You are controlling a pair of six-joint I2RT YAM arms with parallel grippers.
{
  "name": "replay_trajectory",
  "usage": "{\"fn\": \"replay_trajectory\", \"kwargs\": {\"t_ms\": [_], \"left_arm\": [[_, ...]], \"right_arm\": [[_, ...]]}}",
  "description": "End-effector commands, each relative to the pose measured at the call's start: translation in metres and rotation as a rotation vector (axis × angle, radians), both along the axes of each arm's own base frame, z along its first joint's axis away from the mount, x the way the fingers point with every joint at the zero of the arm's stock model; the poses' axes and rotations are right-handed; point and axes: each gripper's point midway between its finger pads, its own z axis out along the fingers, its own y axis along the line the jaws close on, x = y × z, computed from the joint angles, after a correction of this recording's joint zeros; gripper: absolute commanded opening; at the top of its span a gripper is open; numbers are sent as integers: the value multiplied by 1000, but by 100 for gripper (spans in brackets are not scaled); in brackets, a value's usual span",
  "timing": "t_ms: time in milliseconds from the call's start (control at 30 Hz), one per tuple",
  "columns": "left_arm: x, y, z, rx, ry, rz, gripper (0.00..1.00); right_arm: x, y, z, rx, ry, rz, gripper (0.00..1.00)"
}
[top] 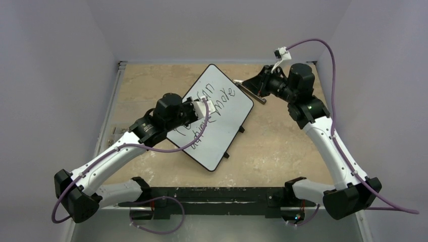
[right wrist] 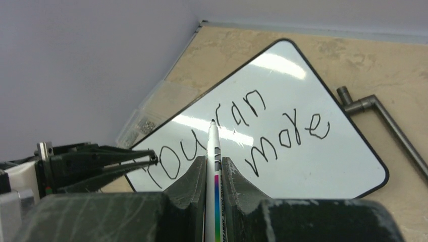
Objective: Write a sentence on the whiteboard
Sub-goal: Insert the whiteboard marker without the cap into the pen cap.
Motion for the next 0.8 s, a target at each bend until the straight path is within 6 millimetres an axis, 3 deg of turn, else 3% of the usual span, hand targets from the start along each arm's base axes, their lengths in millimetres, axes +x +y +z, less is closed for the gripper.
{"fn": "replay_trajectory", "kwargs": {"t_ms": [0, 233, 433, 767], "left_arm": [[18, 10, 29, -62, -144, 87, 0], [10, 4, 23, -58, -130, 27, 0], [-27, -10, 16, -43, -57, -179, 0], [-57, -24, 13, -65, 16, -345, 0]], "right_arm": [[-20, 11, -5, 38, -40, 111, 0], [-47, 20, -13, 107, -46, 211, 0], [-69, 27, -18, 113, -58, 320, 0], [-100, 31, -26, 131, -53, 429, 0]]}}
